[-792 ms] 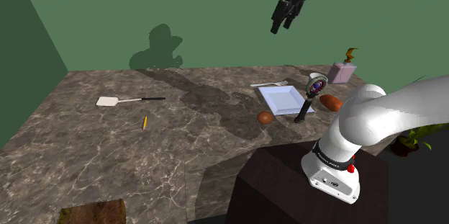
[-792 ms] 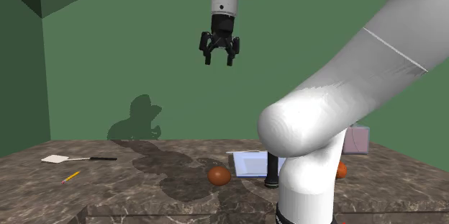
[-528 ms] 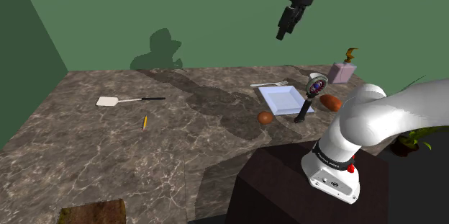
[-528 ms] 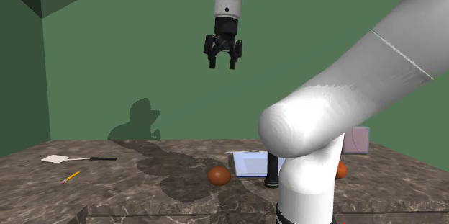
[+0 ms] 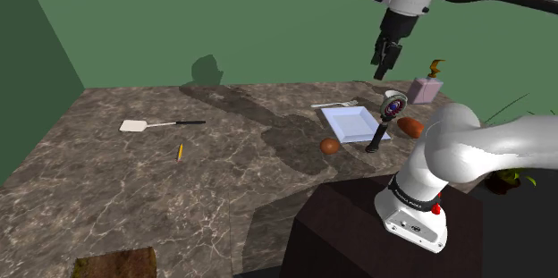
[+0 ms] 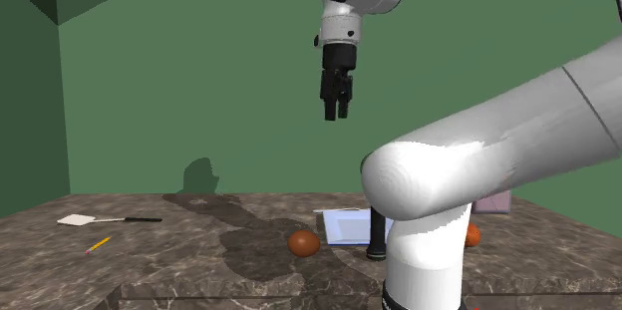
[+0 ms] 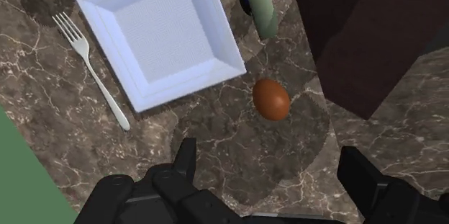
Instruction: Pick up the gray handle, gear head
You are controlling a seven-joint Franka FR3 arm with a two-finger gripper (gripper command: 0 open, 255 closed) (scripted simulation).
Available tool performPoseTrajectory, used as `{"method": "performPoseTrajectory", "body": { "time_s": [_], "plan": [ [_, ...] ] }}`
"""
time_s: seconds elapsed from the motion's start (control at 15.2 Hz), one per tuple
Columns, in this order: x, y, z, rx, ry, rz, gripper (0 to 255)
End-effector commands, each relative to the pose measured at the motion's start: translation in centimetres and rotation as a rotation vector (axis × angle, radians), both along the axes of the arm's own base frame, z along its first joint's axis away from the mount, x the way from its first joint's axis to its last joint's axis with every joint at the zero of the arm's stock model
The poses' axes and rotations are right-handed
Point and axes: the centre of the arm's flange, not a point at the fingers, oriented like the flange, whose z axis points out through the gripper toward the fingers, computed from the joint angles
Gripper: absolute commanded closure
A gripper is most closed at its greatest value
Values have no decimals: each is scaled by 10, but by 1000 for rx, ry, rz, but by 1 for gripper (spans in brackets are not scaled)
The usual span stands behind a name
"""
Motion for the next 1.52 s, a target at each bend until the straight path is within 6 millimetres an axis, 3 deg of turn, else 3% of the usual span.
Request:
{"method": "performPoseTrajectory", "body": {
  "time_s": [0.0, 0.4, 0.86, 1.06, 1.12, 1.45],
  "plan": [
    [-21, -7, -14, -11, 22, 111, 0],
    [-70, -44, -50, -43, 85, 421, 0],
    [-70, -44, -87, -43, 85, 421, 0],
    [-70, -44, -90, -43, 85, 421, 0],
    [-70, -44, -90, -43, 85, 421, 255],
    [-70, -44, -90, -43, 85, 421, 255]
  ]
}}
